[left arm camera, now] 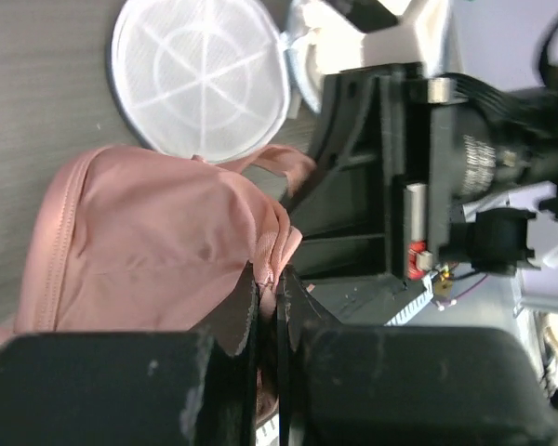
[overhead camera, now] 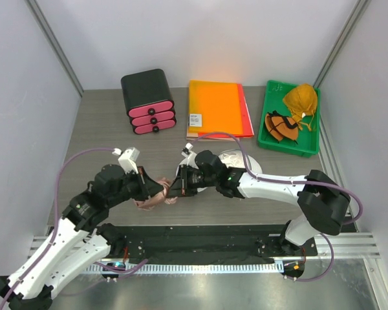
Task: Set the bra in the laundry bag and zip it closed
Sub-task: Adjust the bra.
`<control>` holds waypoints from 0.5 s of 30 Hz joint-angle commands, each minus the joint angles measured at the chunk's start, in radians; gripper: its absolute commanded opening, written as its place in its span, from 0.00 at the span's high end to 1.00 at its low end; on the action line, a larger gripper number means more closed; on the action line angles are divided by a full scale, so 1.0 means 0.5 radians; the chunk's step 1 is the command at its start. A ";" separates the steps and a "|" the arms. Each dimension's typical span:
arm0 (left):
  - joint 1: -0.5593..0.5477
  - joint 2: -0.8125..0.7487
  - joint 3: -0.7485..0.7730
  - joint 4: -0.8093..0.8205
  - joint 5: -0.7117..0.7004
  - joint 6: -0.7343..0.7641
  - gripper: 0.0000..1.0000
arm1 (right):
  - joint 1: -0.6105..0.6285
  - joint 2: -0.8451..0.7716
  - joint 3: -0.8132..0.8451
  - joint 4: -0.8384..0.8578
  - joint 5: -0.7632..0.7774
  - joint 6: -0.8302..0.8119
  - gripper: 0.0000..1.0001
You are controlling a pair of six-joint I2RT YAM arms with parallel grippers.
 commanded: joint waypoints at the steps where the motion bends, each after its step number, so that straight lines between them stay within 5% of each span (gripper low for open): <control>1: 0.000 -0.069 -0.242 0.356 -0.072 -0.299 1.00 | -0.001 -0.028 0.096 -0.200 0.134 0.155 0.98; 15: 0.000 -0.266 -0.693 0.758 -0.020 -0.263 1.00 | -0.001 0.107 0.028 -0.155 0.269 0.668 0.94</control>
